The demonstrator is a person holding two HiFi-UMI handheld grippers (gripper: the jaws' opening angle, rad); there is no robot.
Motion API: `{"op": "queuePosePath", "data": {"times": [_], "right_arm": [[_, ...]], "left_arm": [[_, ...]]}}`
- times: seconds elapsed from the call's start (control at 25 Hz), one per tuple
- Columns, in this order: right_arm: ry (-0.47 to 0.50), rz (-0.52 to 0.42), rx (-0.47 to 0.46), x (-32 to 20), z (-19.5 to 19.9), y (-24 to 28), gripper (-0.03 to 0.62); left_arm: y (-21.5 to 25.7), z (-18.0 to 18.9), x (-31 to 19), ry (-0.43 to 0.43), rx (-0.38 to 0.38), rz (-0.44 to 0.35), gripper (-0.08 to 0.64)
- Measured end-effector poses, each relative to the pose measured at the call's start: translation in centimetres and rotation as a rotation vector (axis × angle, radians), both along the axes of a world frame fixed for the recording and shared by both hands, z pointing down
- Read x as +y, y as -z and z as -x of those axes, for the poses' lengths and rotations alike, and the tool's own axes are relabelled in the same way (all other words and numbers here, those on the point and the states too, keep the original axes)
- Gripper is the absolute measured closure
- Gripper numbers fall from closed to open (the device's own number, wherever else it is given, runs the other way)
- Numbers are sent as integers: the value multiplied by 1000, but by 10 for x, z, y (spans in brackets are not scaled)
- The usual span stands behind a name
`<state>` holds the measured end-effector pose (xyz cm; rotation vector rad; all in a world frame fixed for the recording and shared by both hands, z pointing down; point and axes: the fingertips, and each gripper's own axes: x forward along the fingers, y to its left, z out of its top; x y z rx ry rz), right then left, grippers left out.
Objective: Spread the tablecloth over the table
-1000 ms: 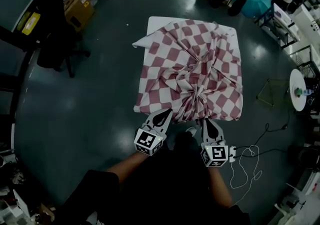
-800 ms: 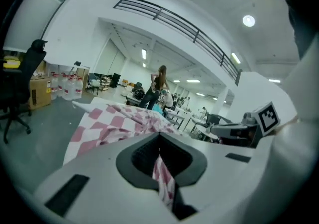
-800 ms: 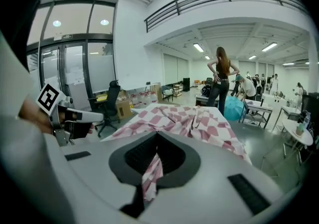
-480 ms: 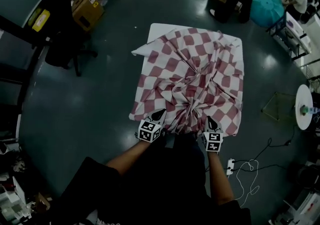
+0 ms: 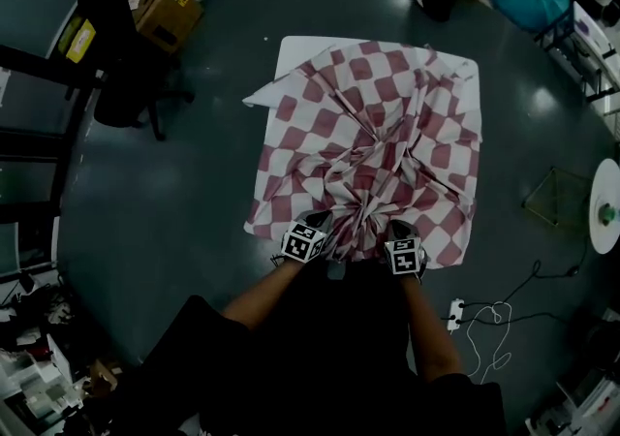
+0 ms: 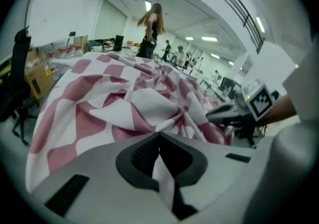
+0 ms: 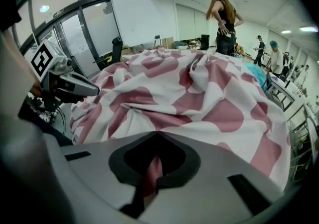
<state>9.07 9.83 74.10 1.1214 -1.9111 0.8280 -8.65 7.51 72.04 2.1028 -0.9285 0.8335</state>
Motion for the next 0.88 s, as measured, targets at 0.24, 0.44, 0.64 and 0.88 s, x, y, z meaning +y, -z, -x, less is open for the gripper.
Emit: {"op": "queuePosePath", "data": {"times": [0.24,0.44,0.64,0.88], "right_arm": [[57,20,59,-3,-5,-12,575],[23,24,94,-18,-33,-14,575],[4,17,123,-18,-63,-17,575],[-26,-14,211,-25,-90,-22,577]], "left_arm": [[-40,34,-6,6,-172,78,546],[-39,47,-18,20,-153,112,545],[-42,61,-31,53,-170,112,545],[-43,66,-46,56,-110,136,546]]}}
